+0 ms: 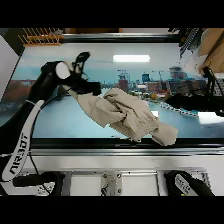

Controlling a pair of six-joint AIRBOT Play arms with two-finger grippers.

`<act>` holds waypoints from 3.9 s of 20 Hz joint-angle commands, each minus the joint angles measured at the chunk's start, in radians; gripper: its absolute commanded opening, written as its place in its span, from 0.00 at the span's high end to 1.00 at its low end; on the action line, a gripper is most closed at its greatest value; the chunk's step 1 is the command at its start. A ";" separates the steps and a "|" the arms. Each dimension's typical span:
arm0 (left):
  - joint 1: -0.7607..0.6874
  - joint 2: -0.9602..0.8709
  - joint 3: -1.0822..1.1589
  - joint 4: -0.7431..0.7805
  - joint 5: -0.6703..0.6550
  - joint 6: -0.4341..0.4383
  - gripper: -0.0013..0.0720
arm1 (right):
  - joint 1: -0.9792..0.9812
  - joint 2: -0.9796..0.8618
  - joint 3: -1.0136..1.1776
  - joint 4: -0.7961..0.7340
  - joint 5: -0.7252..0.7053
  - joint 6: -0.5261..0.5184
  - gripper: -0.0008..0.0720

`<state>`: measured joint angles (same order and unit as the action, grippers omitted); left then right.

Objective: Fold the clothes and pants, and hang the long-sleeved shirts on hangers.

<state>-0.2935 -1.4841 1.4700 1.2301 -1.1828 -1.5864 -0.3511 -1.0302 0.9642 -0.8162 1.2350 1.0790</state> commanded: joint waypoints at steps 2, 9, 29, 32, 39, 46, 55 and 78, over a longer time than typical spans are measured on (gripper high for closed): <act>0.256 0.084 -0.355 -0.067 0.105 -0.147 0.18 | -0.001 -0.043 -0.063 0.001 0.011 -0.010 0.03; 0.303 -0.064 -0.487 -0.439 0.266 -0.006 0.18 | -0.001 -0.124 -0.068 -0.076 -0.027 -0.010 0.03; 0.309 -0.001 0.077 -0.270 0.135 0.011 0.97 | 0.272 -0.350 0.340 0.078 -0.144 -0.167 0.98; 0.340 0.206 0.286 -0.252 0.043 0.034 0.97 | 0.227 -0.076 0.384 0.075 -0.013 -0.138 0.98; 0.341 0.575 0.434 -0.158 0.079 0.051 0.97 | 0.224 0.339 0.380 -0.082 0.146 0.299 0.98; 0.339 0.367 0.433 0.023 -0.023 -0.019 0.97 | 0.274 0.300 0.122 -0.124 0.310 0.549 0.98; 0.234 -0.254 0.435 -0.079 0.138 -0.049 0.07 | 0.343 -0.239 0.004 -0.145 -0.277 0.382 0.35; 0.174 0.359 -0.985 -0.214 0.255 -0.129 0.16 | 0.204 0.141 0.060 -0.171 -0.067 0.300 0.30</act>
<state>-0.0917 -1.1110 0.5365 1.0679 -0.9741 -1.7203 -0.1467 -0.8948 1.0252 -1.0069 1.1652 1.3796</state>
